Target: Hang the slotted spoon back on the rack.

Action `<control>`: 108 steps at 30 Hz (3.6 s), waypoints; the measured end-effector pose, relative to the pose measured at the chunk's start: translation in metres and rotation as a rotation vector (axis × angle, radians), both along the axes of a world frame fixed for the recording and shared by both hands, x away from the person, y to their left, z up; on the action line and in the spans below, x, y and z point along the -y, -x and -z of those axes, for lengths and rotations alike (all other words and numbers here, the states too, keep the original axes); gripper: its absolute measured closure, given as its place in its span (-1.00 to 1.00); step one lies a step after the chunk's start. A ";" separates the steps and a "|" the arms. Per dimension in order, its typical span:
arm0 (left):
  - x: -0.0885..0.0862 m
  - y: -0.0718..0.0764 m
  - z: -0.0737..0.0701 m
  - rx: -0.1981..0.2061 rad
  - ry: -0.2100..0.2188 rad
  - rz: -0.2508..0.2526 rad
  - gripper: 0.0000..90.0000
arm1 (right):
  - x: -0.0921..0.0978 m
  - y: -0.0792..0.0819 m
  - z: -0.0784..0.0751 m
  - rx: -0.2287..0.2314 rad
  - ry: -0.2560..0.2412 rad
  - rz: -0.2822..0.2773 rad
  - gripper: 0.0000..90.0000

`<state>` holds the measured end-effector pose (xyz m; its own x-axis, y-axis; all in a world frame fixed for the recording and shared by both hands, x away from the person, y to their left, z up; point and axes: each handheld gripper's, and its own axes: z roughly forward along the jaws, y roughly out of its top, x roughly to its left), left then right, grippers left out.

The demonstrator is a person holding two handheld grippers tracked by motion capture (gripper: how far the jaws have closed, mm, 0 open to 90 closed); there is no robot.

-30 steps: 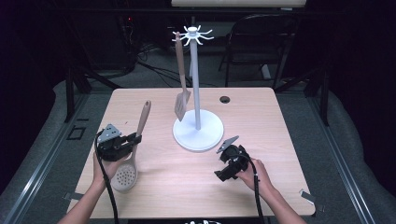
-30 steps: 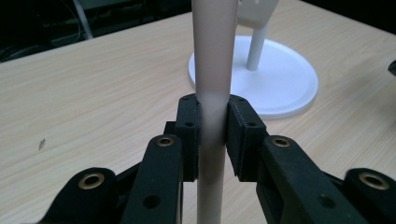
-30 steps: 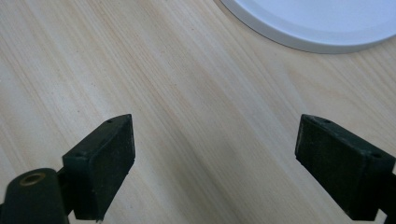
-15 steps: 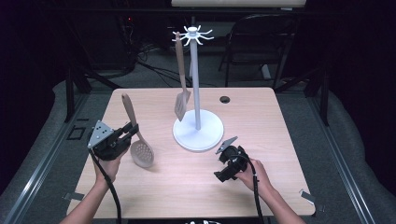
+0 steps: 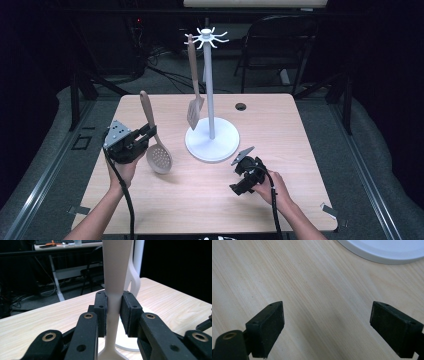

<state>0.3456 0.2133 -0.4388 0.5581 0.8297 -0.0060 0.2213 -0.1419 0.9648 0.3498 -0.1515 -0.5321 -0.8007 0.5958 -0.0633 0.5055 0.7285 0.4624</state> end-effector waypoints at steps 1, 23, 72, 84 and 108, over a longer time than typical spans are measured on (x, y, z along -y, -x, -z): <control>0.003 0.000 -0.001 0.003 0.000 0.001 0.69 | 0.000 0.000 0.000 -0.003 0.000 0.002 -0.74; 0.041 -0.011 -0.019 0.013 -0.023 0.057 0.69 | 0.005 -0.003 0.002 -0.008 0.014 0.042 -0.75; 0.109 -0.049 -0.076 0.031 -0.034 0.027 0.69 | 0.006 -0.003 0.001 0.010 0.002 0.043 -0.76; 0.121 -0.062 -0.083 0.020 -0.066 -0.006 0.69 | 0.006 -0.002 0.001 0.010 0.008 0.039 -0.76; 0.134 -0.078 -0.083 -0.002 -0.102 -0.045 0.68 | 0.006 -0.003 0.002 -0.003 0.007 0.034 -0.76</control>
